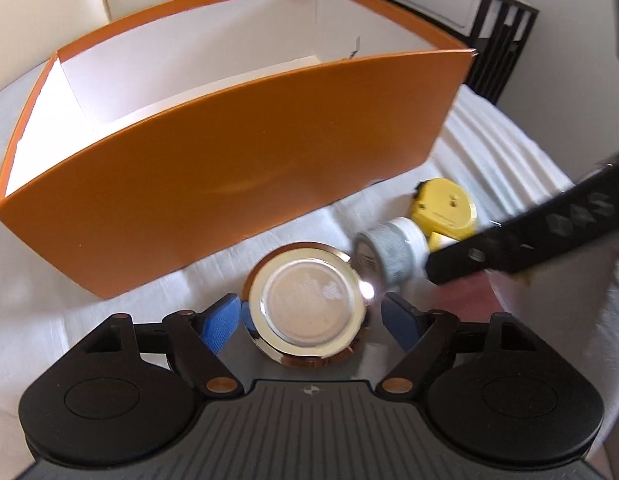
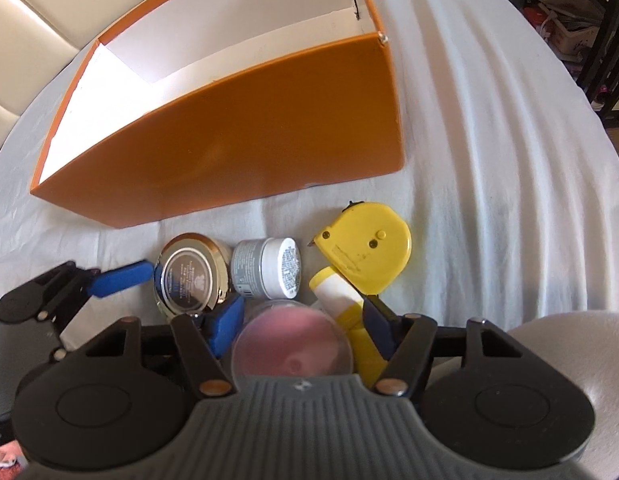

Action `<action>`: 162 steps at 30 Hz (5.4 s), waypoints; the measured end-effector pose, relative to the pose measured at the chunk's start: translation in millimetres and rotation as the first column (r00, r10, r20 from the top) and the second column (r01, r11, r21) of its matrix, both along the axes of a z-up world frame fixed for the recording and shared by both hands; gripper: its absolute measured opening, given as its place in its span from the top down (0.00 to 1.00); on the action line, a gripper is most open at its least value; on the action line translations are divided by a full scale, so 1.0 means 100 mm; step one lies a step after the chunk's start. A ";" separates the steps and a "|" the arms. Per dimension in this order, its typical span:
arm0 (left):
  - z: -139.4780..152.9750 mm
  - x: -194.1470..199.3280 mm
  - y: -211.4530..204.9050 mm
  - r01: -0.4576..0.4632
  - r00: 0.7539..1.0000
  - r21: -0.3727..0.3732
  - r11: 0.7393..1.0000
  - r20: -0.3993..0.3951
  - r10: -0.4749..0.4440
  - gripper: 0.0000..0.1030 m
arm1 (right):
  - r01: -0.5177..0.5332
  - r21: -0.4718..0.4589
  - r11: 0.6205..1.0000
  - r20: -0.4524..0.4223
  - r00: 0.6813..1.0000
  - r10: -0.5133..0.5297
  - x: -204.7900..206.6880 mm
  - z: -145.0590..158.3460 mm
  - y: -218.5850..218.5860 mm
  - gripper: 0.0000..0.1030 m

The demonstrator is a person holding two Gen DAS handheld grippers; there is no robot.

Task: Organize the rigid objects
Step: 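Lift the gold jar with the left gripper while the right gripper carries the pink tub toward the box, then lower the gold jar into the box and open the left gripper while the right gripper holds the tub above, then lower the clear pink tub into the box and open the right gripper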

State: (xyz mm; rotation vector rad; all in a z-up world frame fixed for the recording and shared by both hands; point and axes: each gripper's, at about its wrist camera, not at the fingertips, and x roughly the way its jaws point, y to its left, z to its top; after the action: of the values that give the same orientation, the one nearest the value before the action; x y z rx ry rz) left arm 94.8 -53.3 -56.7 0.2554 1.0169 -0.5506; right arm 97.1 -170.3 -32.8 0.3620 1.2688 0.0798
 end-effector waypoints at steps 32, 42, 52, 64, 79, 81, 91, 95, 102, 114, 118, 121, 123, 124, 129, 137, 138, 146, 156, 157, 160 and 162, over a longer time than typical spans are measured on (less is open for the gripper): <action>-0.13 0.09 0.26 -0.196 0.973 0.022 0.980 -0.118 0.197 0.15 | -0.377 -0.264 0.888 -0.036 0.924 0.382 -0.10 -0.16 0.66 0.22; -0.08 0.04 0.31 -0.215 0.970 -0.011 0.977 -0.115 0.212 0.15 | -0.428 -0.363 0.827 -0.037 0.894 0.447 -0.21 -0.23 0.87 0.42; 0.19 -0.11 0.53 -0.230 0.971 -0.137 0.964 -0.096 0.218 0.15 | -0.390 -0.390 0.834 0.060 0.893 0.446 -0.23 0.06 0.89 0.42; 0.90 -0.17 0.78 -0.229 0.968 -0.323 0.918 0.026 0.251 0.15 | -0.356 -0.459 0.814 0.244 0.830 0.501 -0.17 0.76 0.89 0.42; 1.30 0.57 0.61 -0.230 0.956 -0.310 0.922 0.107 0.275 0.15 | -0.293 -0.463 0.837 0.345 0.810 0.474 0.47 1.13 0.77 0.42; 1.25 0.74 0.61 -0.237 0.956 -0.297 0.925 0.099 0.276 0.15 | -0.283 -0.458 0.843 0.340 0.820 0.461 0.62 1.07 0.76 0.42; 0.89 1.35 0.74 -0.214 0.974 -0.266 0.940 0.009 0.224 0.15 | -0.275 -0.371 0.887 0.283 0.876 0.390 1.32 0.65 0.69 0.42; 0.81 1.47 0.64 -0.195 0.979 -0.220 0.956 0.022 0.205 0.15 | -0.277 -0.370 0.887 0.271 0.881 0.388 1.56 0.52 0.69 0.42; 0.59 1.61 0.42 -0.198 0.979 -0.074 0.977 0.034 0.201 0.15 | -0.295 -0.381 0.876 0.241 0.883 0.402 1.79 0.32 0.69 0.42; 0.37 1.60 0.11 -0.157 0.981 0.176 0.972 0.144 0.132 0.15 | -0.235 -0.318 0.919 0.229 0.921 0.315 2.02 0.20 0.66 0.42; 0.35 1.56 0.12 -0.157 0.979 0.194 0.968 0.163 0.126 0.15 | -0.249 -0.315 0.916 0.223 0.919 0.327 2.05 0.15 0.76 0.42; 0.35 1.55 0.14 -0.156 0.978 0.198 0.968 0.166 0.123 0.15 | -0.260 -0.319 0.912 0.213 0.917 0.336 2.07 0.10 0.82 0.42; 0.34 1.57 0.14 -0.153 0.979 0.206 0.966 0.167 0.119 0.14 | -0.259 -0.320 0.912 0.210 0.919 0.334 2.08 0.09 0.85 0.42; 0.34 1.58 0.12 -0.150 0.979 0.208 0.966 0.167 0.116 0.14 | -0.259 -0.322 0.911 0.210 0.918 0.336 2.08 0.08 0.86 0.42; 0.34 1.61 0.12 -0.142 0.980 0.196 0.970 0.166 0.110 0.14 | -0.263 -0.335 0.905 0.205 0.917 0.342 2.08 0.08 0.88 0.42; 0.45 1.56 0.28 -0.169 0.973 0.099 0.981 0.174 0.150 0.11 | -0.227 -0.367 0.902 0.206 0.926 0.317 2.10 0.13 0.79 0.42; 0.47 1.55 0.31 -0.180 0.971 0.091 0.979 0.176 0.162 0.11 | -0.222 -0.370 0.902 0.203 0.928 0.312 2.11 0.13 0.78 0.42; 0.72 1.55 0.59 -0.284 0.944 -0.045 0.958 0.163 0.288 0.24 | -0.214 -0.364 0.907 0.160 0.944 0.287 2.16 0.02 0.83 0.42; 0.73 1.63 0.67 -0.319 0.932 -0.101 0.942 0.149 0.331 0.27 | -0.303 -0.379 0.874 0.149 0.913 0.381 2.16 -0.07 1.25 0.42; 0.73 1.63 0.68 -0.324 0.930 -0.106 0.940 0.148 0.337 0.27 | -0.308 -0.375 0.875 0.151 0.910 0.385 2.16 -0.07 1.28 0.42; 0.75 1.62 0.69 -0.339 0.924 -0.112 0.934 0.150 0.353 0.27 | -0.319 -0.363 0.876 0.156 0.906 0.394 2.18 -0.07 1.33 0.42; 0.75 1.61 0.70 -0.341 0.923 -0.115 0.933 0.148 0.356 0.27 | -0.327 -0.380 0.865 0.169 0.895 0.413 2.18 -0.07 1.36 0.42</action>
State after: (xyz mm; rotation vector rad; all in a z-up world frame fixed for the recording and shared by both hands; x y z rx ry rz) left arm 256.1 16.3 18.0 0.0375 0.8479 -0.2425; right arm 314.9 -33.9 -39.7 -0.1988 1.0653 0.2244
